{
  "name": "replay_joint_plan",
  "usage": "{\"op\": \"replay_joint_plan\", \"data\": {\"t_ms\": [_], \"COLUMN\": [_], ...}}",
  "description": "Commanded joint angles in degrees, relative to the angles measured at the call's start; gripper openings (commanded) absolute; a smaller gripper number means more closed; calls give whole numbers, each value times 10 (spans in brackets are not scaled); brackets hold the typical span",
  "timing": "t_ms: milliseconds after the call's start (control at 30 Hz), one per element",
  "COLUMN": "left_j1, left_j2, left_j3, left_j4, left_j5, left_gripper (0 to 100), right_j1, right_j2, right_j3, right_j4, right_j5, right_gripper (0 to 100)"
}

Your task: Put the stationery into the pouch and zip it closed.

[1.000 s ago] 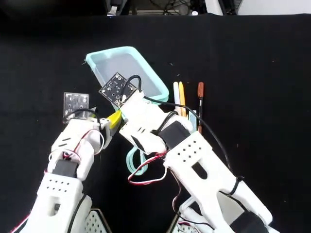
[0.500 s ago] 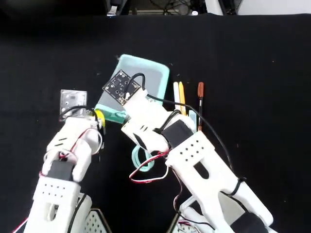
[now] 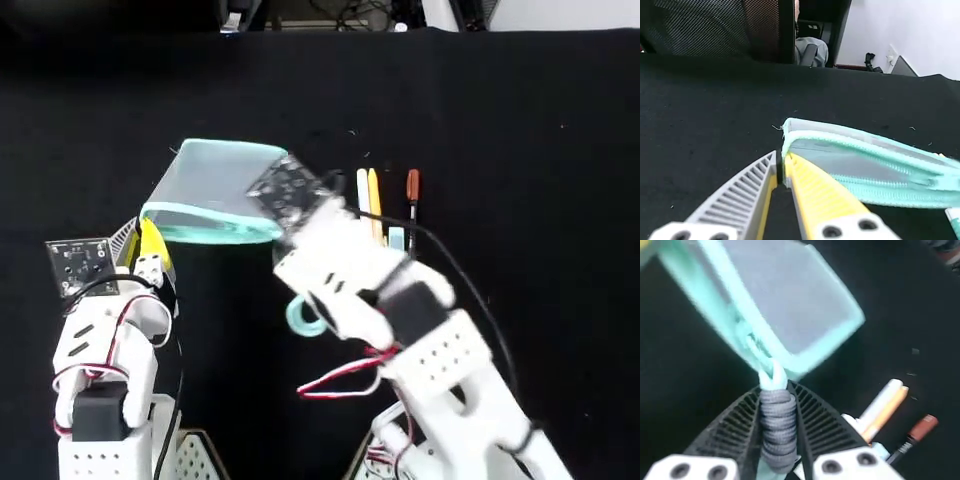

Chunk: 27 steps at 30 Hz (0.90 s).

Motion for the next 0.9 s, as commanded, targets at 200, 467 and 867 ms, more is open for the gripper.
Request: {"op": "replay_joint_plan", "data": {"t_ms": [200,467,867], "left_j1": [17,17,21], "left_j2": [-3,-2,-2], "left_j3": [0,-29,-44], "left_j4": [-11,32,51], "left_j5": [-5,-13,-63], "left_gripper": [30,30,189], "right_j1": [25,69,47], "right_j2": [-46,-47,-46], "right_j3": [23,48,51], "right_j4": [-21,-53,-48], "right_j5": [4,4,4], "right_gripper": [12,12,12]}}
